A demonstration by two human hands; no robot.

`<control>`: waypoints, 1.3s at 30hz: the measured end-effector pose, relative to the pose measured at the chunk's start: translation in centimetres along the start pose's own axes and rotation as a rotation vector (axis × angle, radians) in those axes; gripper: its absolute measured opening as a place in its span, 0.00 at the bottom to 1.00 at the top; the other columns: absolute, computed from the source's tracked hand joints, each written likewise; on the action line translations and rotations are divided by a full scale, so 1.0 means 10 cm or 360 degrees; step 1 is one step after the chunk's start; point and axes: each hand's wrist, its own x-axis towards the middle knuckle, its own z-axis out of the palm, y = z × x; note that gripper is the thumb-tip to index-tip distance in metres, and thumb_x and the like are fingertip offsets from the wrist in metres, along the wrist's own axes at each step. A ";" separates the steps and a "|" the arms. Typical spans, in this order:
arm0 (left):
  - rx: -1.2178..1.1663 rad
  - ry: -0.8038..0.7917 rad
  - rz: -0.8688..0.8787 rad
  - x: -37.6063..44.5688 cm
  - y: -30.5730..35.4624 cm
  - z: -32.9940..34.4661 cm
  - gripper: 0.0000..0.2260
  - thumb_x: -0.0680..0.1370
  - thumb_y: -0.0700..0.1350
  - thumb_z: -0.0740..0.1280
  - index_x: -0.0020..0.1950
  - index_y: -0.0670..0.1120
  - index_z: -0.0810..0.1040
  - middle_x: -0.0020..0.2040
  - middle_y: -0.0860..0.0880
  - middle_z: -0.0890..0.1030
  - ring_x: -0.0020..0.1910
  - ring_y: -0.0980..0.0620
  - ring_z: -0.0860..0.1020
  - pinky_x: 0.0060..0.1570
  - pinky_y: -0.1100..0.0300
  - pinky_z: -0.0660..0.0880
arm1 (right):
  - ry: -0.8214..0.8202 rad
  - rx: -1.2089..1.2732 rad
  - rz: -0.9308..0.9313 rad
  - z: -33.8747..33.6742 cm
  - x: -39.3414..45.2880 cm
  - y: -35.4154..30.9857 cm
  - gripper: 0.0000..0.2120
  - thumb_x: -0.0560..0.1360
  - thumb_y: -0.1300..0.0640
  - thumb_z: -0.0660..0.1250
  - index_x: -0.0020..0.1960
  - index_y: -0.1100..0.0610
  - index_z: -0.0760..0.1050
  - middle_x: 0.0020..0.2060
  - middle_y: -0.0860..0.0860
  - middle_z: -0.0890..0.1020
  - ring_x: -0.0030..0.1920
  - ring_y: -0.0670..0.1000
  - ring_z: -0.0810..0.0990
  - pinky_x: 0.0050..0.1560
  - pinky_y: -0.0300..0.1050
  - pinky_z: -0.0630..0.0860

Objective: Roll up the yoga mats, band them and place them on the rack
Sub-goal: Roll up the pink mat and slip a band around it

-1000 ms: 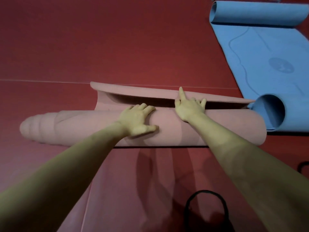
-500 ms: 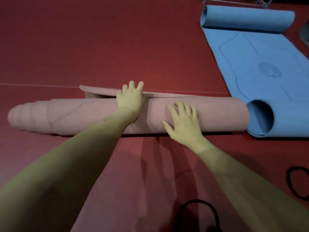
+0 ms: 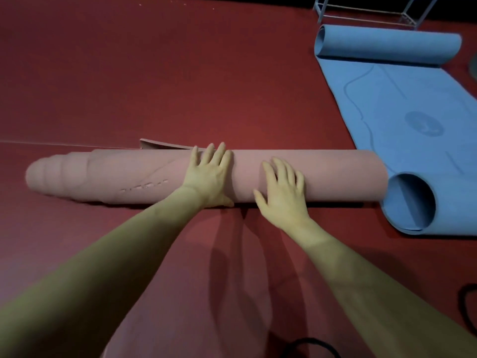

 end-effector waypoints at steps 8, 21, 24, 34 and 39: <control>0.0239 -0.0028 0.0009 0.32 0.10 -0.07 0.63 0.60 0.69 0.74 0.76 0.44 0.35 0.76 0.38 0.50 0.75 0.35 0.51 0.70 0.34 0.48 | -0.0460 -0.0321 -0.0021 0.03 0.26 0.02 0.57 0.66 0.55 0.74 0.77 0.55 0.35 0.77 0.54 0.41 0.77 0.55 0.39 0.74 0.56 0.39; 0.0313 -0.0108 0.0101 0.57 -0.01 -0.25 0.55 0.59 0.67 0.74 0.74 0.41 0.51 0.65 0.41 0.67 0.60 0.39 0.71 0.57 0.41 0.71 | -0.0428 -0.0645 -0.0191 0.07 0.60 0.09 0.51 0.60 0.55 0.77 0.75 0.61 0.53 0.72 0.63 0.61 0.72 0.59 0.62 0.66 0.57 0.63; 0.0339 -0.0099 0.0128 0.47 0.01 -0.24 0.54 0.59 0.67 0.73 0.73 0.41 0.52 0.64 0.42 0.69 0.58 0.40 0.72 0.54 0.44 0.72 | -0.0376 -0.0656 -0.0250 0.06 0.53 0.13 0.49 0.54 0.55 0.77 0.72 0.62 0.62 0.66 0.62 0.70 0.66 0.59 0.70 0.59 0.57 0.69; 0.0225 -0.0201 0.0202 -0.21 0.18 -0.24 0.53 0.60 0.68 0.72 0.74 0.42 0.53 0.65 0.44 0.68 0.60 0.42 0.70 0.55 0.45 0.72 | -0.0525 -0.0560 -0.0456 -0.34 -0.05 0.07 0.47 0.60 0.50 0.73 0.74 0.61 0.58 0.68 0.60 0.67 0.66 0.58 0.68 0.64 0.58 0.62; 0.0183 -0.0299 0.0187 -0.62 0.33 -0.21 0.54 0.60 0.70 0.71 0.73 0.43 0.53 0.64 0.45 0.69 0.60 0.43 0.71 0.54 0.46 0.73 | -0.0590 -0.0522 -0.0550 -0.50 -0.40 0.04 0.48 0.61 0.47 0.74 0.74 0.60 0.56 0.69 0.59 0.66 0.68 0.57 0.66 0.65 0.58 0.61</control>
